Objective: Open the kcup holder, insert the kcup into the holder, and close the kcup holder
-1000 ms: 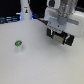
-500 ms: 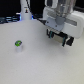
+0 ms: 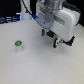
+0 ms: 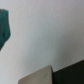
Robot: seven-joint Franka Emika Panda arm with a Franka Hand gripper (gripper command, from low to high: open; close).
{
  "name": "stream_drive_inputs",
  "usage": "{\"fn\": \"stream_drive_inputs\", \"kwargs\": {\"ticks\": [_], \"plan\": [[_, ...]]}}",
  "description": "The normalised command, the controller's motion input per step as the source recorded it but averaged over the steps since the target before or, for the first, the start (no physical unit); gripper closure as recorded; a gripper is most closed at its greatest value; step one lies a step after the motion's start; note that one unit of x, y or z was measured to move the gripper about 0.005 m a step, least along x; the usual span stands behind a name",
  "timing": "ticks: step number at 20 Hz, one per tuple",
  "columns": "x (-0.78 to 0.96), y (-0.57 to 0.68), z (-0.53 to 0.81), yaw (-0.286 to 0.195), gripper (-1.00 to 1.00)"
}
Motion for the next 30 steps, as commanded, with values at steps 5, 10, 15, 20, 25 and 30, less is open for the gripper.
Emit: {"fn": "stream_drive_inputs", "kwargs": {"ticks": [5, 10, 15, 20, 25, 30], "plan": [[-0.37, -0.39, 0.07, -0.246, -1.0], [-0.36, -0.44, 0.01, -0.233, -1.0], [-0.31, -0.51, -0.02, -0.215, -1.0], [-0.32, -0.54, -0.06, -0.199, -1.0], [-0.37, -0.56, -0.1, -0.19, -1.0], [-0.41, -0.57, -0.22, -0.185, -1.0]]}}
